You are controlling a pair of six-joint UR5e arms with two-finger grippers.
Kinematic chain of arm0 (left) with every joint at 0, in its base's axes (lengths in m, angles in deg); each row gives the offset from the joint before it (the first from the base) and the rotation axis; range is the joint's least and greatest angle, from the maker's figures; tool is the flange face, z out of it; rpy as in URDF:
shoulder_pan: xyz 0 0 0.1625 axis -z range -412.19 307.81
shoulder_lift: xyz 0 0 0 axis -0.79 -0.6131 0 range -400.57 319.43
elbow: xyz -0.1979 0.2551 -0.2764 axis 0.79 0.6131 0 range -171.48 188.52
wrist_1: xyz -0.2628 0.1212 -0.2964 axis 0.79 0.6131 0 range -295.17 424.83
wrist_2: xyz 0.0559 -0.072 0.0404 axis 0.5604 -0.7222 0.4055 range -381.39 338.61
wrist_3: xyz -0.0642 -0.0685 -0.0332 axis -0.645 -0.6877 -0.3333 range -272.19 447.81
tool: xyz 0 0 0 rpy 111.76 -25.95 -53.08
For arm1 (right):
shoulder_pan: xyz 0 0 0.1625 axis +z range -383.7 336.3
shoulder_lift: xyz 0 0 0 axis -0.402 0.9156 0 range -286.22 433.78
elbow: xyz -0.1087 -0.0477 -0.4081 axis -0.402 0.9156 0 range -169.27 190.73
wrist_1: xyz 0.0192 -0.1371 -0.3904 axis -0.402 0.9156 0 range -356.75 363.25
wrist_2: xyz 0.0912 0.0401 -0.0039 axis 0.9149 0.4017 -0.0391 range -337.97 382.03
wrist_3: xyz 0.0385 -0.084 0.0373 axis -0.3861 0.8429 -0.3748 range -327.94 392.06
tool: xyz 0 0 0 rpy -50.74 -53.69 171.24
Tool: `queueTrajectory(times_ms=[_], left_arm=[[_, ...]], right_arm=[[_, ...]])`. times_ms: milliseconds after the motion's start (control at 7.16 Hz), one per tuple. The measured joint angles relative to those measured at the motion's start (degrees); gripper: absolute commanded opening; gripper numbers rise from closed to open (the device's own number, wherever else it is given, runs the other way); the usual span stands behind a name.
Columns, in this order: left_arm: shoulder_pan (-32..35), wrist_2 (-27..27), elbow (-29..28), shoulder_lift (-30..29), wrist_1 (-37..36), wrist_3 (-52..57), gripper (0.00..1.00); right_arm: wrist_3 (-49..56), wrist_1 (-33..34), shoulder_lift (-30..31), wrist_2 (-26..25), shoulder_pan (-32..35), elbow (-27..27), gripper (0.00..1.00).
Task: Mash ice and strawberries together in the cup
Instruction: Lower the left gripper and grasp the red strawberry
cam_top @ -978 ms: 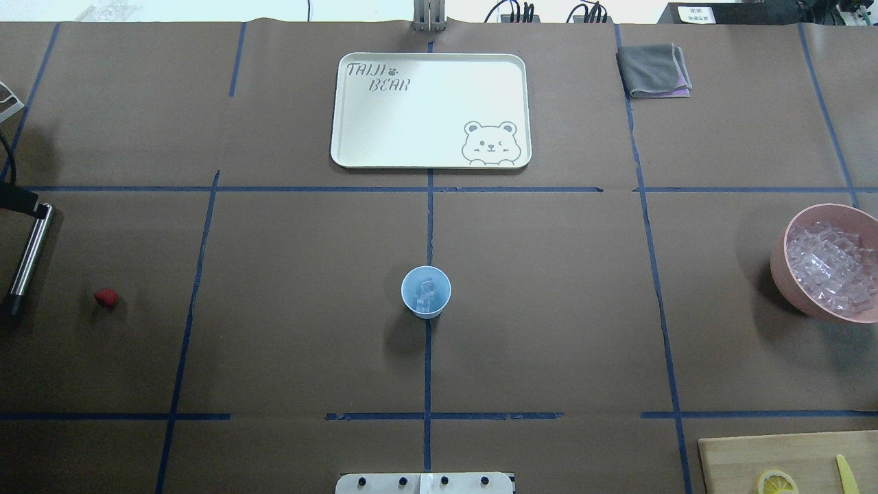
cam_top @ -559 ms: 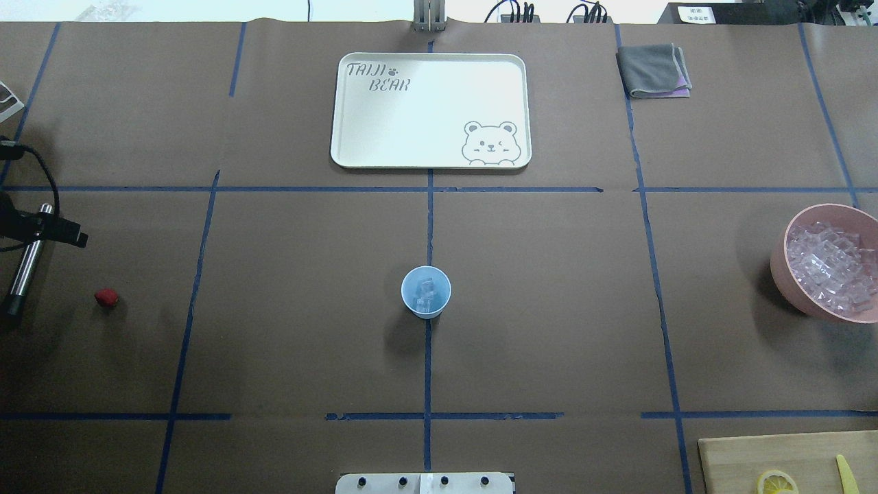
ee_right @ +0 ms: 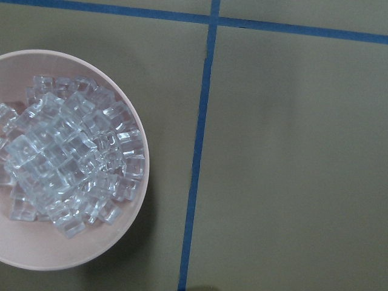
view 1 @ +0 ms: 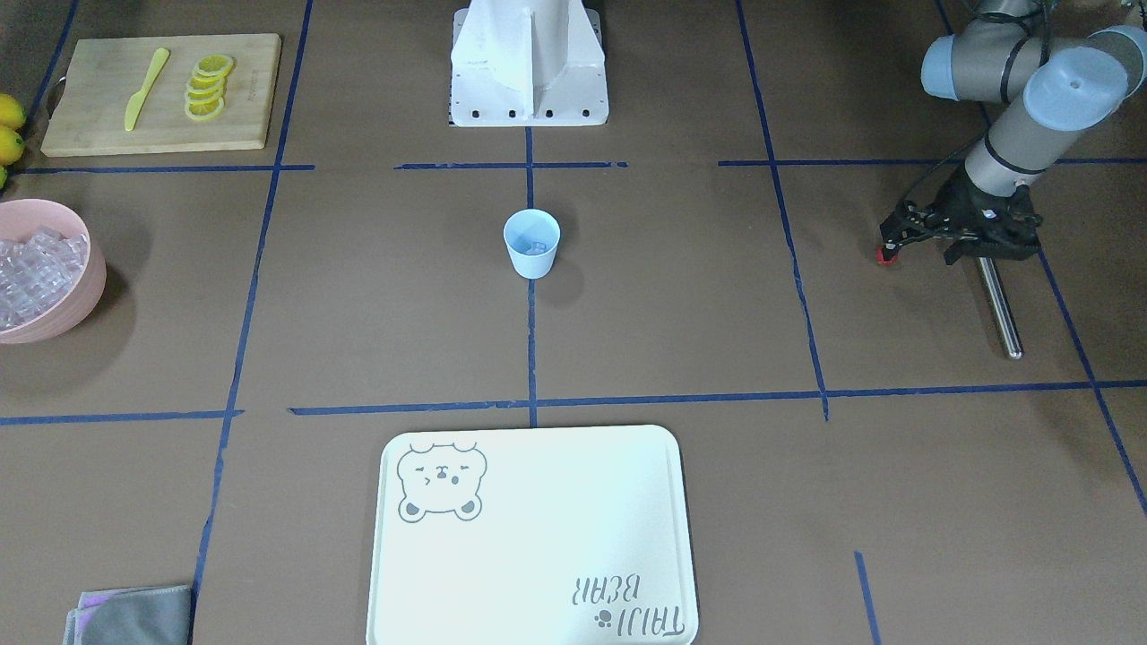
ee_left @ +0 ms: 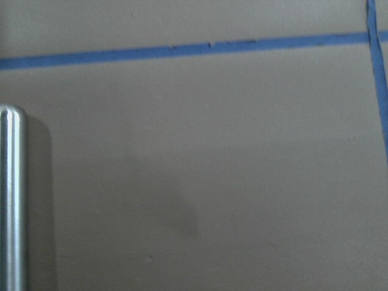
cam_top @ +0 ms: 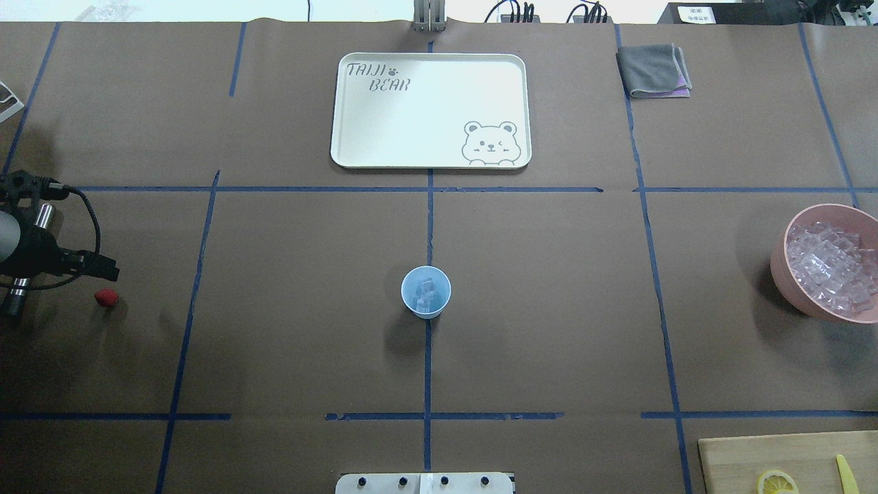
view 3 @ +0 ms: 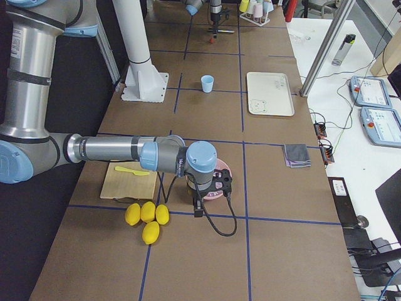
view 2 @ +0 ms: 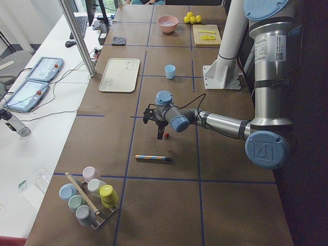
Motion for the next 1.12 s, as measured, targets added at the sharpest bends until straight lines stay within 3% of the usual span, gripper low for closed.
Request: queueTrajectory(times_ms=[1117], left_arm=[[-3.25, -0.28, -1.68, 0.05, 0.09, -0.34, 1.00]], right_arm=[[0.09, 0.00, 0.03, -0.04, 0.00, 0.38, 0.99]])
